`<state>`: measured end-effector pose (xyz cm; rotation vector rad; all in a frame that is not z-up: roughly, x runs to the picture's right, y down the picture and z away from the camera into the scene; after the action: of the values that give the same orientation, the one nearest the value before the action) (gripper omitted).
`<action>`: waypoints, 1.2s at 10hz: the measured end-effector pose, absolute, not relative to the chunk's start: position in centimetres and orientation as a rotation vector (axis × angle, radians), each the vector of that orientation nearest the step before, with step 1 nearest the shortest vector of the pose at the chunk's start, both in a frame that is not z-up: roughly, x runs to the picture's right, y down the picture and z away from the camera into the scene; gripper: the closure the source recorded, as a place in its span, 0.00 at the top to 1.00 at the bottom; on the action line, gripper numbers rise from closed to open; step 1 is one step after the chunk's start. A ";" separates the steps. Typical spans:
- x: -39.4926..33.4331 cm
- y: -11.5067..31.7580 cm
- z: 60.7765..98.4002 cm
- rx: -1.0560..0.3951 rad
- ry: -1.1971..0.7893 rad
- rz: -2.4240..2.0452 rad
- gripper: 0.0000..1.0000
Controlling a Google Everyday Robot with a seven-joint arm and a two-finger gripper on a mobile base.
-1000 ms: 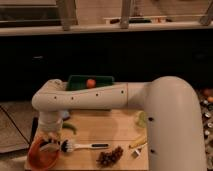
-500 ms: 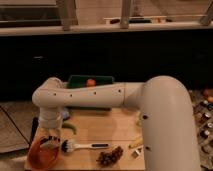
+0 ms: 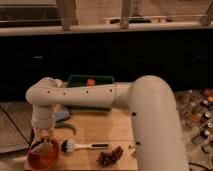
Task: Wipe red bowl with eraser
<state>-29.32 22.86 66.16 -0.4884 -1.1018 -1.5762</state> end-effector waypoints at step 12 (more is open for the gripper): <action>-25.0 22.5 67.1 -0.546 -0.986 -1.573 0.04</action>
<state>-24.97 22.54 67.07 -0.5459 -0.9863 -1.5734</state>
